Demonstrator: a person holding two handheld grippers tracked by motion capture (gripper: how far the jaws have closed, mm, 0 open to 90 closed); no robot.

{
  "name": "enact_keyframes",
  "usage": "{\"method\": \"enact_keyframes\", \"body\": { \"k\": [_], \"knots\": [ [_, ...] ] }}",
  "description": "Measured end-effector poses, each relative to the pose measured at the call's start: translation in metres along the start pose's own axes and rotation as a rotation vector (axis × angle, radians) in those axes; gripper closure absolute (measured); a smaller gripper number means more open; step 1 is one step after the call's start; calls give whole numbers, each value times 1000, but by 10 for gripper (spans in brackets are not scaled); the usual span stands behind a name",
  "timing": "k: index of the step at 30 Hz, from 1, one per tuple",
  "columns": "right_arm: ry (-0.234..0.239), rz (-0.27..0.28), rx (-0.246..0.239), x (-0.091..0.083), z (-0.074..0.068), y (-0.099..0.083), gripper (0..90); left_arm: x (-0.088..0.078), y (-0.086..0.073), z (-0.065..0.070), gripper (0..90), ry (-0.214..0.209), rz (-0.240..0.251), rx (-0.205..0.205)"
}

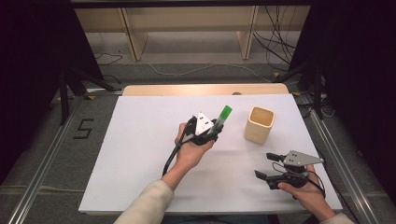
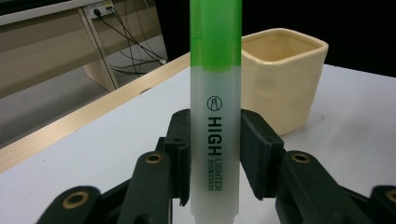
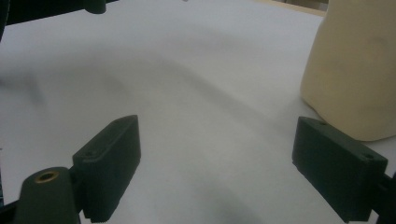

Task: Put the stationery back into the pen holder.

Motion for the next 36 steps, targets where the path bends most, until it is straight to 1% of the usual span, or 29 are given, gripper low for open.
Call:
{"method": "enact_keyframes", "body": {
  "k": [1, 4, 7, 12, 17, 19, 22, 25, 36],
  "knots": [
    [-1, -1, 2, 0, 0, 0, 160, 1, 0, 0, 663, -1, 0, 7],
    [0, -1, 2, 0, 0, 0, 160, 3, 2, 2, 663, -2, 5, 3],
    [0, 0, 2, 0, 0, 0, 161, 6, 3, 4, 662, -8, 5, 11],
    [1, 0, -1, 0, 0, 0, 160, 10, 6, 7, 662, -12, 14, 5],
    [1, -1, 3, 0, -1, 0, 160, 15, 7, 10, 663, -18, 15, 11],
    [2, -1, 2, 0, -1, 0, 160, 17, 8, 11, 662, -24, 22, 11],
    [2, 0, 0, 0, 0, 0, 160, 19, 12, 13, 662, -33, 49, 0],
    [2, 1, -1, 0, 0, 0, 160, 23, 15, 15, 662, -36, 71, -1],
    [3, 0, 1, 0, -1, 0, 160, 37, 25, 24, 663, -41, 109, 1]
  ]
}}
Point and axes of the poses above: each handheld gripper's, and its own axes: x roughly forward along the jaws, y roughly out of its top, z roughly to its right, the point moved 9 cm from there along x, roughly forward along the jaws, and after that the axes turned 3 degrees about y, right-handed, at the moved point
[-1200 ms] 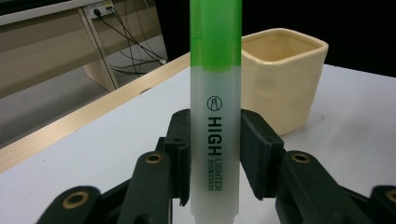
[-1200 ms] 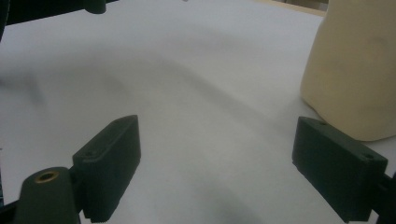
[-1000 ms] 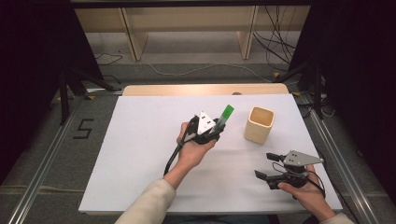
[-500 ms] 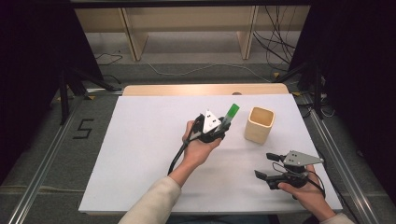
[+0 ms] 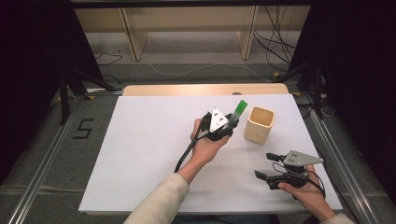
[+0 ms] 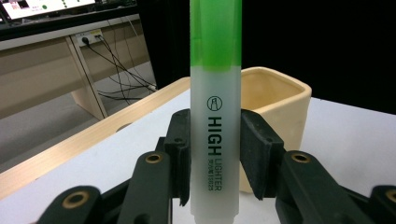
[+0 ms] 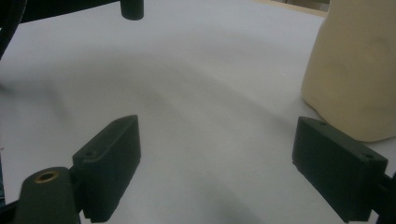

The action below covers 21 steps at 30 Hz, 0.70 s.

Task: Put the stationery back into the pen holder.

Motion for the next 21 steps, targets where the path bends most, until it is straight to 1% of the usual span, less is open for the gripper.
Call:
{"method": "enact_keyframes", "body": {
  "k": [1, 2, 6, 13, 20, 21],
  "knots": [
    [0, 0, -2, 0, 0, 0, 160, 1, 1, 1, 663, 0, 1, -4],
    [1, -5, 12, -1, -1, 0, 160, 2, 1, 1, 663, 2, 5, -9],
    [1, -3, 7, 0, 0, 0, 161, 5, 3, 2, 664, -2, 12, -17],
    [3, -4, 13, 0, -1, 0, 160, 11, 8, 6, 663, -7, 28, -16],
    [4, -4, 11, 0, -1, 0, 160, 17, 14, 12, 663, -23, 50, -17],
    [2, 0, -1, 0, 0, 0, 161, 18, 16, 13, 663, -27, 53, -16]
  ]
}}
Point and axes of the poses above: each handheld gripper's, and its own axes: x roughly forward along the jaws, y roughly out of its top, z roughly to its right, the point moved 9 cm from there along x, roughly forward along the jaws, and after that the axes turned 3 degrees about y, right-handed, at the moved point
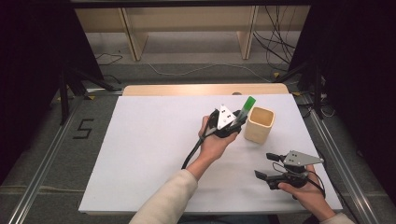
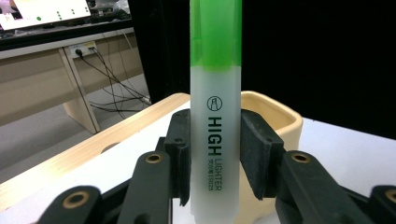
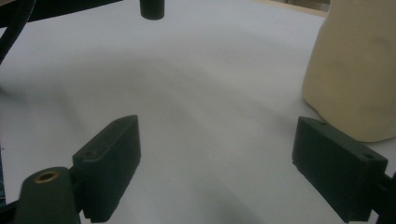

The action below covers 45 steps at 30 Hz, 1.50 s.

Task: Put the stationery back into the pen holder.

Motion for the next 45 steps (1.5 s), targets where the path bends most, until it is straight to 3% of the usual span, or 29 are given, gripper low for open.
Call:
{"method": "enact_keyframes", "body": {
  "k": [19, 28, 30, 32, 36, 45],
  "knots": [
    [3, -1, 4, 0, 0, 0, 160, 16, 15, 13, 663, -38, 17, 4],
    [4, 2, 11, 0, 0, 0, 160, 23, 19, 16, 663, -51, 16, 3],
    [2, 6, -5, 1, 1, 0, 160, 25, 20, 17, 663, -51, 17, 6],
    [5, 0, 18, 0, -1, 0, 160, 27, 21, 17, 663, -54, 19, 5],
    [3, 7, -4, 1, 1, 0, 160, 30, 24, 18, 663, -57, 23, 2],
    [1, 0, 0, 0, 1, 0, 160, 35, 28, 20, 663, -62, 30, 3]
  ]
}}
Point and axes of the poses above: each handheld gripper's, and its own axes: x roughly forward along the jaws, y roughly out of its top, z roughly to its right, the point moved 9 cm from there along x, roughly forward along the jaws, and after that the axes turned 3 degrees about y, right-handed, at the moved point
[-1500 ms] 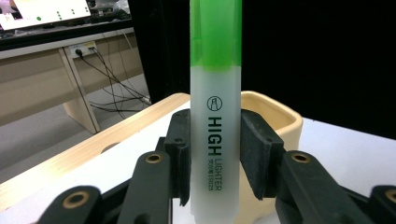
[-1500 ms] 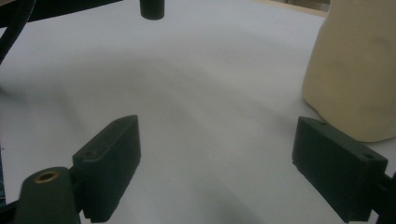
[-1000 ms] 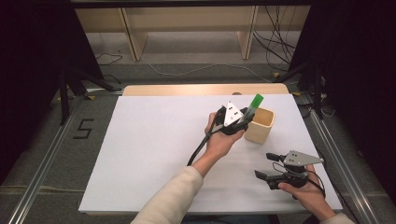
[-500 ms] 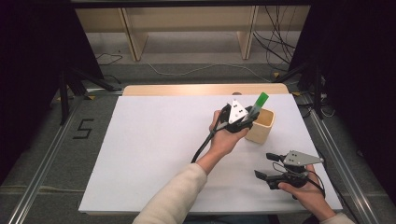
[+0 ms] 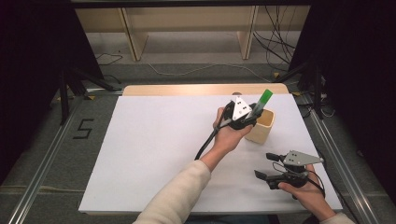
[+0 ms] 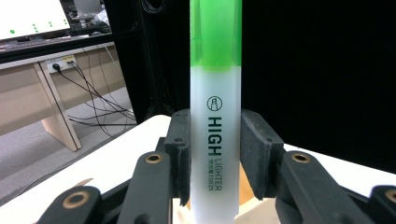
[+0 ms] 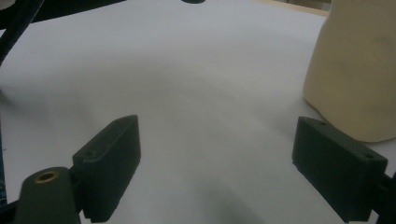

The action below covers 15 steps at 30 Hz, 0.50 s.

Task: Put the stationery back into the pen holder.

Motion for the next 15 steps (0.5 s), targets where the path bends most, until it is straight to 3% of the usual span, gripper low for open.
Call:
{"method": "enact_keyframes", "body": {
  "k": [15],
  "knots": [
    [4, 3, 0, 0, 0, 0, 160, 6, 3, -1, 663, 1, 3, 0]
  ]
}}
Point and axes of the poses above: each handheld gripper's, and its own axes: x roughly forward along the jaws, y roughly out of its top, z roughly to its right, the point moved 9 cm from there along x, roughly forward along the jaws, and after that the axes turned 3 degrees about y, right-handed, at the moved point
